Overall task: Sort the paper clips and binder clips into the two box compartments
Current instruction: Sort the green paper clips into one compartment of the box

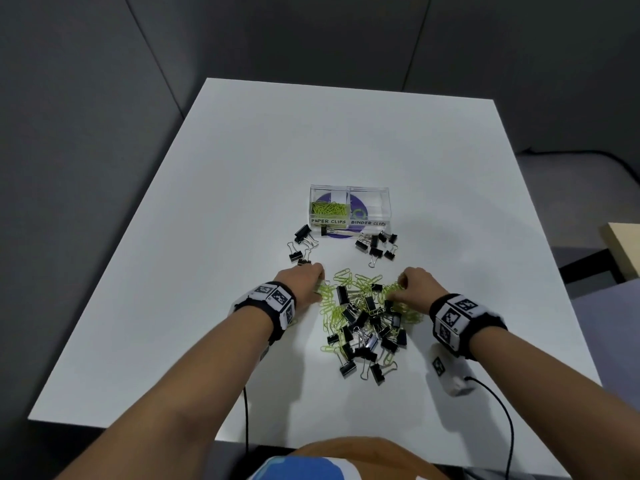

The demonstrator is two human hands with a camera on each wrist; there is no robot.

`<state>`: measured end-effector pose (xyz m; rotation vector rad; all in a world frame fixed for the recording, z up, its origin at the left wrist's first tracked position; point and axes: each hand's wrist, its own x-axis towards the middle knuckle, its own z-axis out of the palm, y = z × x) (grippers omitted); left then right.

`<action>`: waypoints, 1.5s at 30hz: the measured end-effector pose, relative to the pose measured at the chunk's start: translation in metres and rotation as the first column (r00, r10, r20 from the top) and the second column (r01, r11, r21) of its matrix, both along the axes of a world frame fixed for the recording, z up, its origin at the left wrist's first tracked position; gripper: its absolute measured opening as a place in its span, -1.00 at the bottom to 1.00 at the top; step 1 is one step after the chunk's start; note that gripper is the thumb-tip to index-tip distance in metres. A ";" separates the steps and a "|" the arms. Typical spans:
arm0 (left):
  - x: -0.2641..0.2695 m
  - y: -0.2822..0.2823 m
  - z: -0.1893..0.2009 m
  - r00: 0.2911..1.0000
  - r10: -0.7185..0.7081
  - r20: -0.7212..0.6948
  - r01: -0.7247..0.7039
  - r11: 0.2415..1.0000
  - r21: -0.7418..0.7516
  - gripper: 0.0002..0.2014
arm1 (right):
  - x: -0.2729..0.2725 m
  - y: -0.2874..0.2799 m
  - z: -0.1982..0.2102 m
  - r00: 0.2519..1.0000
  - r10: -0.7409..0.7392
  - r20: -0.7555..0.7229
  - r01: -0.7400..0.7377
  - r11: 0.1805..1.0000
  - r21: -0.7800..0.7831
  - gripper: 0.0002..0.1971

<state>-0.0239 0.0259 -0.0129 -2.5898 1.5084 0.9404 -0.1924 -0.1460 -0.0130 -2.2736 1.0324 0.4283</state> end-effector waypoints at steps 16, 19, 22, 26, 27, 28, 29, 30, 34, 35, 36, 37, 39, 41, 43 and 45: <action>-0.009 -0.008 -0.005 0.998 -0.034 0.054 0.031 0.998 0.046 -0.71 | 0.019 0.008 -0.006 0.994 0.096 -0.054 -0.099 0.994 -0.047 -0.85; -0.009 -0.010 -0.005 0.999 -0.031 0.030 0.029 0.997 0.067 -0.70 | 0.020 0.008 -0.006 0.992 0.121 -0.038 -0.123 0.991 -0.059 -0.89; -0.009 -0.012 -0.003 1.000 -0.021 -0.001 0.022 0.996 0.089 -0.69 | 0.019 0.010 -0.005 0.990 0.140 -0.024 -0.141 0.989 -0.046 -0.89; -0.007 -0.011 0.002 0.998 0.016 -0.056 -0.012 0.998 0.066 -0.74 | 0.018 0.007 -0.002 0.990 0.144 0.003 -0.144 0.989 -0.013 -0.85; -0.006 -0.011 0.005 0.997 0.030 -0.071 -0.026 0.998 0.060 -0.75 | 0.017 0.006 -0.002 0.989 0.147 0.010 -0.147 0.989 -0.004 -0.81; -0.004 -0.011 0.008 0.996 0.042 -0.084 -0.037 0.998 0.057 -0.76 | 0.017 0.004 -0.001 0.988 0.154 0.020 -0.154 0.988 0.002 -0.78; -0.003 -0.011 0.010 0.994 0.053 -0.095 -0.048 0.997 0.056 -0.77 | 0.017 0.003 0.001 0.986 0.163 0.027 -0.163 0.987 0.009 -0.77; -0.001 -0.011 0.012 0.993 0.060 -0.104 -0.053 0.997 0.061 -0.78 | 0.016 0.002 0.002 0.984 0.172 0.035 -0.173 0.985 0.017 -0.77; 0.005 -0.013 0.011 0.992 0.048 -0.121 -0.039 0.996 0.075 -0.93 | 0.019 -0.003 0.007 0.979 0.197 0.061 -0.201 0.977 0.076 -0.83; 0.006 -0.013 0.011 0.991 0.039 -0.126 -0.029 0.997 0.078 -0.93 | 0.020 -0.004 0.011 0.976 0.204 0.070 -0.211 0.973 0.098 -0.84; 0.008 -0.012 0.012 0.991 0.027 -0.132 -0.017 0.997 0.080 -0.93 | 0.023 -0.004 0.015 0.974 0.211 0.084 -0.220 0.968 0.118 -0.85; 0.010 -0.011 0.013 0.991 0.013 -0.137 -0.002 0.997 0.079 -0.93 | 0.026 -0.005 0.019 0.971 0.215 0.103 -0.228 0.965 0.133 -0.86; 0.016 -0.009 0.018 0.989 -0.016 -0.144 0.026 0.997 0.066 -0.92 | 0.034 -0.007 0.030 0.962 0.227 0.150 -0.248 0.959 0.135 -0.85; 0.028 -0.008 0.028 0.989 -0.032 -0.142 0.038 0.999 0.038 -0.91 | 0.045 -0.008 0.044 0.951 0.234 0.201 -0.261 0.957 0.122 -0.84; 0.042 -0.010 0.042 0.990 -0.025 -0.135 0.024 1.000 -0.007 -0.92 | 0.061 -0.010 0.060 0.942 0.211 0.262 -0.249 0.961 0.121 -0.85; 0.058 -0.016 0.058 0.993 0.001 -0.122 -0.009 0.998 -0.064 -0.91 | 0.081 -0.011 0.075 0.927 0.166 0.337 -0.216 0.970 0.116 -0.88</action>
